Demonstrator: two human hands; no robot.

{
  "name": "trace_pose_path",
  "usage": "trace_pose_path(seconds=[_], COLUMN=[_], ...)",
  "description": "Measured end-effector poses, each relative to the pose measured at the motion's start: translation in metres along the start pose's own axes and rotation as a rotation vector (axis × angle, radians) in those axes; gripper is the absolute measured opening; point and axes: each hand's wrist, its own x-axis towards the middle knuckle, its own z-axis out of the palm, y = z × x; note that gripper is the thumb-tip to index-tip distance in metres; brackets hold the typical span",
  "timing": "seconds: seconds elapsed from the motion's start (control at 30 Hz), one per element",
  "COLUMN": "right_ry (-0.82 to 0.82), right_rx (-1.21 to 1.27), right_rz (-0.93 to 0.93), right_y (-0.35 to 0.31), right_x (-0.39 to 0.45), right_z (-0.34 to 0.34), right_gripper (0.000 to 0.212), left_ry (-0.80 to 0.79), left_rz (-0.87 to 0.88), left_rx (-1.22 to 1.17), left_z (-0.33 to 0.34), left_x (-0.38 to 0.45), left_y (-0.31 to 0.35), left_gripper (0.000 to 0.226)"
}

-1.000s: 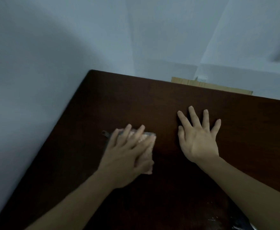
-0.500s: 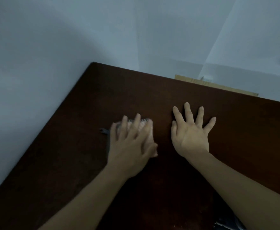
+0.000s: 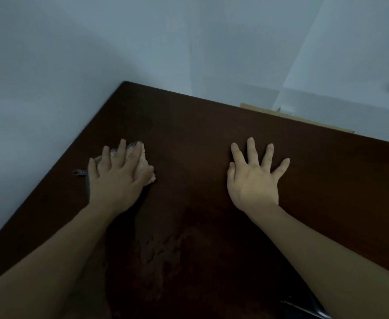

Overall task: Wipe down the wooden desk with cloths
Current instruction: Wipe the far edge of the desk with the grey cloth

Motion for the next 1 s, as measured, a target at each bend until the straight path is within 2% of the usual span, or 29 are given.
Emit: trace_pose_path(seconds=[0.1, 0.17, 0.27, 0.4, 0.5, 0.57, 0.67, 0.77, 0.87, 1.0], right_ry=[0.007, 0.001, -0.008, -0.009, -0.017, -0.015, -0.01, -0.012, -0.018, 0.04], right_rx=[-0.008, -0.011, -0.015, -0.014, -0.013, -0.012, -0.022, -0.037, -0.075, -0.121], right_rz=[0.001, 0.009, 0.017, 0.029, 0.042, 0.048, 0.054, 0.058, 0.07, 0.05], right_y=[-0.003, -0.003, -0.002, -0.002, -0.002, -0.003, -0.002, -0.004, -0.008, -0.022], right_x=[0.0, 0.0, 0.0, -0.001, 0.0, 0.0, 0.0, 0.0, 0.0, -0.008], right_z=[-0.001, -0.003, -0.004, -0.004, -0.003, -0.002, 0.0, 0.001, -0.002, -0.005], right_gripper=[0.057, 0.057, 0.057, 0.057, 0.056, 0.056, 0.058, 0.057, 0.058, 0.06], left_ry=[-0.006, -0.032, -0.111, -0.11, -0.089, -0.038, -0.047, -0.033, -0.036, -0.074], left_rz=[0.093, 0.237, 0.498, 0.702, 0.671, 0.559, 0.382, 0.354, 0.454, 0.732], left_rx=[0.024, 0.041, 0.047, 0.083, 0.09, 0.105, 0.131, 0.114, 0.118, 0.142], left_z=[-0.003, -0.005, 0.002, 0.003, -0.004, -0.01, -0.016, -0.017, -0.014, -0.008], left_x=[-0.015, -0.032, -0.058, -0.052, -0.019, 0.011, 0.045, 0.047, 0.022, -0.021], left_y=[0.02, 0.041, 0.063, 0.046, 0.017, -0.006, -0.034, -0.04, -0.042, -0.059], left_gripper=[0.074, 0.079, 0.072, 0.071, 0.073, 0.07, 0.074, 0.076, 0.07, 0.064])
